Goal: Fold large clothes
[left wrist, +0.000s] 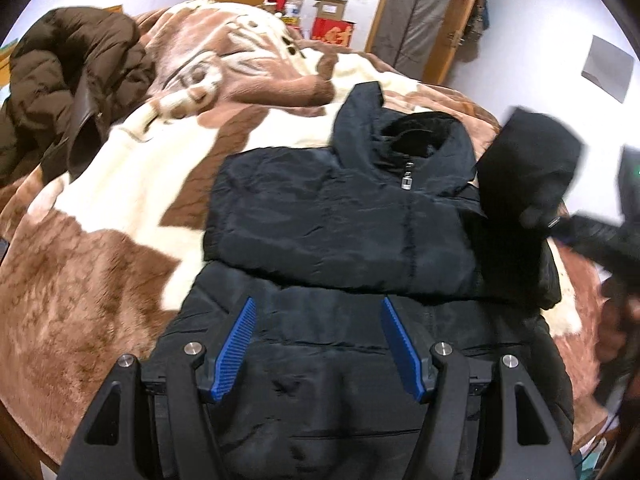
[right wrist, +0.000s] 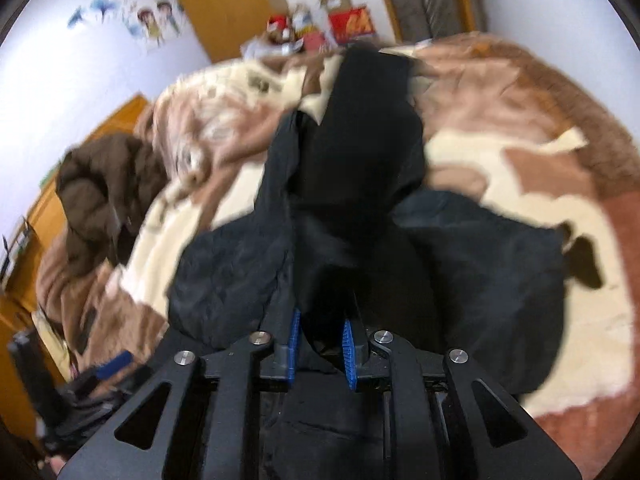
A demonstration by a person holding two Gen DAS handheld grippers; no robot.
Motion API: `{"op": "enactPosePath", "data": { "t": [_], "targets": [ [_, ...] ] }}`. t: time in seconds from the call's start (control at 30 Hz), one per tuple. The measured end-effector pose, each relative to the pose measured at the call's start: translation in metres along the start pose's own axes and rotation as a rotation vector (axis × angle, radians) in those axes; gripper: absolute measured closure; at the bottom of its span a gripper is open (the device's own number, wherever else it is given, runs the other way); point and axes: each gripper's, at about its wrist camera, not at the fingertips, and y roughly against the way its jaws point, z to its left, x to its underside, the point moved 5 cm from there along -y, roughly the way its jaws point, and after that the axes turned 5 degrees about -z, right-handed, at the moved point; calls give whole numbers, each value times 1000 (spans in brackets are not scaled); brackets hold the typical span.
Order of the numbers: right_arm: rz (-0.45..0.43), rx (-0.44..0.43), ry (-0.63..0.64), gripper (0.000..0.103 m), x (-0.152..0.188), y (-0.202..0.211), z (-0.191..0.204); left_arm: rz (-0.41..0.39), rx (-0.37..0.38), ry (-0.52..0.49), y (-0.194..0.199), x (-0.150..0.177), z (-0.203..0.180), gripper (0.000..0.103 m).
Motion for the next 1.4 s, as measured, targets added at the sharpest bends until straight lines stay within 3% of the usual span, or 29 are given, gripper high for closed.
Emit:
{"op": "enactPosePath", "data": {
  "t": [0.07,0.13,0.3,0.47,0.6,0.7,0.73,0.77,0.8,0.87,1.0,1.1,1.23,1.33,1.4],
  "targets": [
    [63,-14,9,72,14,-28,2,7,-5,14,-3,3,7,36],
    [103,-28,20,54,26,-45,5,15,-5,23,-5,4,12,36],
    [72,-59,55,48,31,-34,16,4,10,11,-7,-7,8,36],
    [-77,-117,63,48,11,30,7,-26,69,-15,-13,-31,-23,36],
    [-169,-8,24,48,0,60,-42,-40,133,-69,-33,-47,-66,36],
    [-157,120,-51,49,0,60,-98,-18,187,-104,-58,-48,-97,36],
    [-151,154,-78,58,2,56,-115,-12,189,-121,-67,-48,-106,36],
    [-131,183,-97,64,4,46,-132,-9,178,-146,-79,-47,-113,39],
    [-106,201,-104,67,6,37,-140,-5,153,-173,-91,-46,-116,49],
    [-64,205,-105,67,10,14,-149,47,83,-203,-119,-38,-114,57],
    [28,208,-63,67,27,-32,-153,86,20,-196,-153,-23,-97,57],
    [32,254,2,67,31,-43,-148,76,5,-220,-157,-18,-99,57],
    [37,249,-17,67,21,-29,-148,105,-13,-223,-148,-22,-102,58],
    [-62,200,-34,67,4,3,-147,63,54,-184,-121,-41,-103,59],
    [-95,214,-23,67,-12,12,-147,6,52,-193,-110,-60,-106,59]
  ]
}}
